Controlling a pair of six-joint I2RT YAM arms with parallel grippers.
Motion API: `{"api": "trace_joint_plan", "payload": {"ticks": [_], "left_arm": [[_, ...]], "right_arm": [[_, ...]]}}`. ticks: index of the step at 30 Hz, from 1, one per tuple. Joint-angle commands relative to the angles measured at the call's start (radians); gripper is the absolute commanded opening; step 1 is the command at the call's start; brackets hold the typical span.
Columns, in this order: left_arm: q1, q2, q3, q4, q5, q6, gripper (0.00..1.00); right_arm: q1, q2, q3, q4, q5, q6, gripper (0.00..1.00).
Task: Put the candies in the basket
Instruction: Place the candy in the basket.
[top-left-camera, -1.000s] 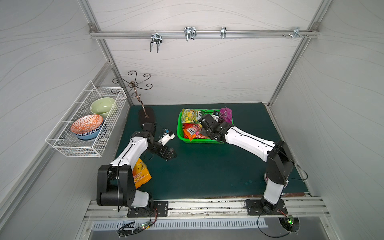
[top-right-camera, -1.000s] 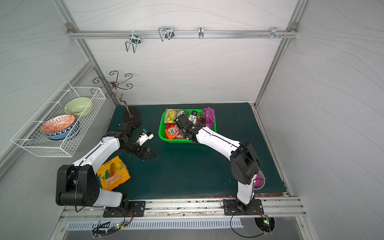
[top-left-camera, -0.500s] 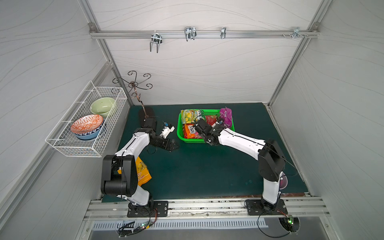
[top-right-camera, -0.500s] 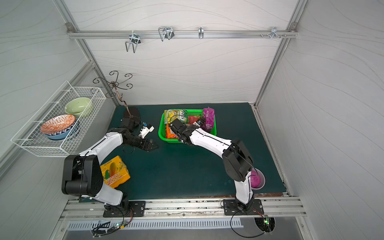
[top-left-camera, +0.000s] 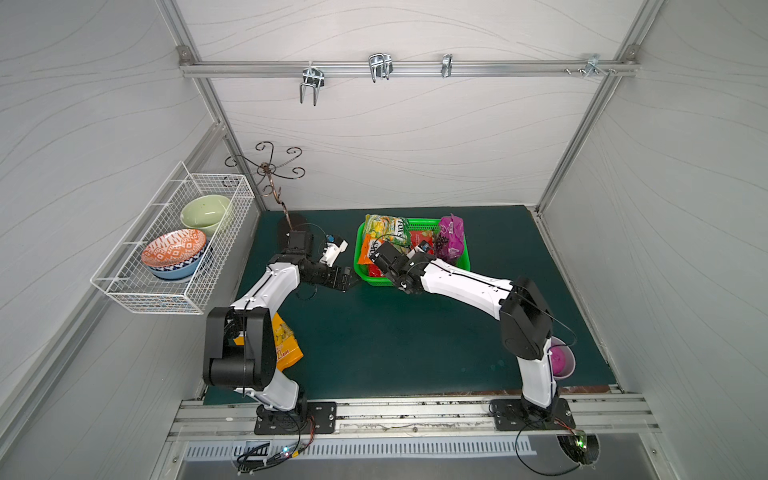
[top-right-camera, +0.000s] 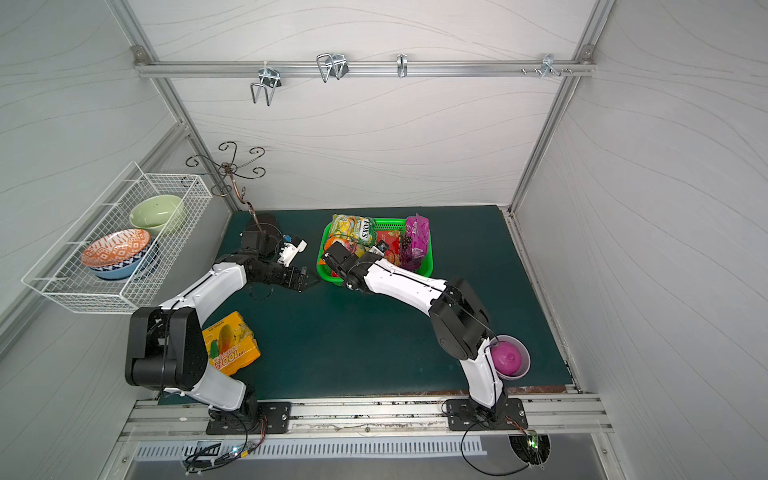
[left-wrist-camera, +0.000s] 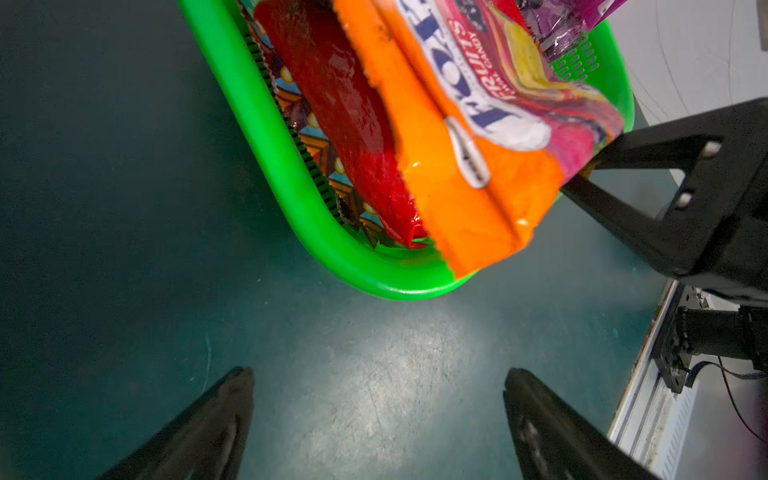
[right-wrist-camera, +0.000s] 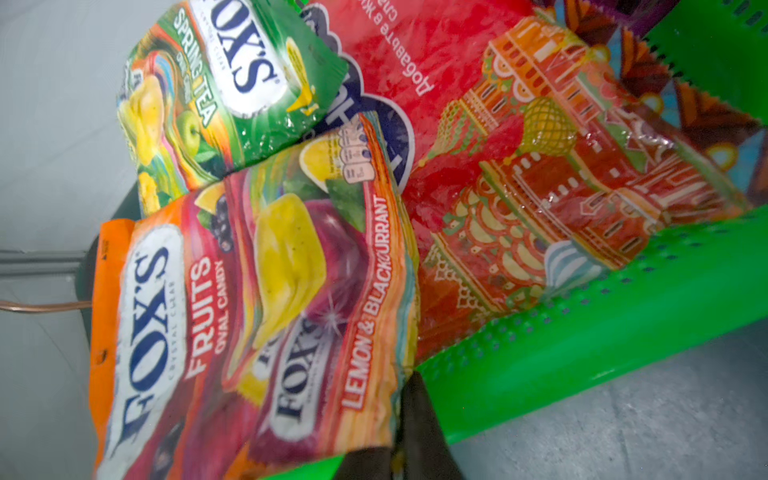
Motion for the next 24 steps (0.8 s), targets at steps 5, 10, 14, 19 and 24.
{"api": "trace_joint_plan", "payload": {"ticks": [5, 10, 14, 19, 24], "left_arm": [[0.006, 0.020, 0.054, 0.006, 0.036, 0.010, 0.97], [0.006, 0.060, 0.092, -0.032, 0.046, 0.003, 0.97], [0.013, 0.045, 0.163, -0.080, 0.046, 0.006, 0.97], [0.024, 0.003, 0.213, -0.068, 0.048, -0.009, 0.98], [0.019, 0.082, 0.264, -0.023, -0.021, -0.070, 0.98]], "right_arm": [[0.017, -0.159, -0.150, 0.079, 0.031, -0.169, 0.54], [0.017, -0.227, -0.179, 0.132, 0.037, -0.293, 0.70], [0.007, -0.298, -0.213, 0.225, -0.019, -0.518, 0.71], [-0.096, -0.352, -0.246, 0.335, -0.500, -0.921, 0.74], [-0.257, -0.294, -0.283, 0.415, -1.161, -1.033, 0.59]]}}
